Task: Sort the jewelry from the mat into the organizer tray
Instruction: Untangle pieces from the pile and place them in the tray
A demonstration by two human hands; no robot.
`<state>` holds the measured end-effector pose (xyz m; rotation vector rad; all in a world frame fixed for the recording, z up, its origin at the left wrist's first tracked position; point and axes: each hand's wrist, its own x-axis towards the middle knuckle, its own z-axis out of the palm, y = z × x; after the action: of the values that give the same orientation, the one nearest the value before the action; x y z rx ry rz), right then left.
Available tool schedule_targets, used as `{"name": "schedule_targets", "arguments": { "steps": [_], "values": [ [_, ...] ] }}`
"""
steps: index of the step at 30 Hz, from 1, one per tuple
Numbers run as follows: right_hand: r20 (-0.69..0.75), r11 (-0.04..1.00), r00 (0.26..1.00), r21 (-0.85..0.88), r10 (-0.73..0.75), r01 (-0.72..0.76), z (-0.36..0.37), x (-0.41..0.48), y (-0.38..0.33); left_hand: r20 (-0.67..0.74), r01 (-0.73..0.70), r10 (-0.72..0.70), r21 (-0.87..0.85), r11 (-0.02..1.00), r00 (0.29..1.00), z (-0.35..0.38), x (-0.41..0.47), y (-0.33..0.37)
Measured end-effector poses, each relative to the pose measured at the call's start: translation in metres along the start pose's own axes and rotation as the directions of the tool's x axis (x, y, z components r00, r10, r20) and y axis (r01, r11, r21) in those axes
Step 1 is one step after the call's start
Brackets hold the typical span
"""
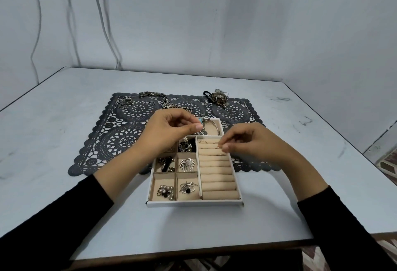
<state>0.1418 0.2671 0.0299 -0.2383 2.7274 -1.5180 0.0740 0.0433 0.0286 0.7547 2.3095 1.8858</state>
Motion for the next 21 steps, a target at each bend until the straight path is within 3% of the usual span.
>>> {"name": "schedule_targets", "arguments": {
  "steps": [4,8,12,21],
  "values": [
    [-0.294,0.998,0.956,0.052,-0.002,0.019,0.004,0.001,0.018,0.052,-0.028,0.024,0.084,0.996,0.998,0.001,-0.002,-0.001],
    [-0.472,0.991,0.881,-0.119,-0.006,-0.057,0.009,0.002,0.036,0.114,-0.058,0.041,0.152,0.987,0.993,0.005,-0.004,-0.002],
    [-0.438,0.916,0.894,-0.391,-0.098,-0.091,0.01,0.001,0.047,0.158,-0.078,0.044,0.22,0.972,0.987,0.009,-0.004,-0.004],
    [-0.318,0.832,0.948,-0.534,-0.035,-0.149,0.012,0.003,0.053,0.247,-0.183,0.092,0.376,0.908,0.965,0.011,-0.004,-0.007]
  ]
}}
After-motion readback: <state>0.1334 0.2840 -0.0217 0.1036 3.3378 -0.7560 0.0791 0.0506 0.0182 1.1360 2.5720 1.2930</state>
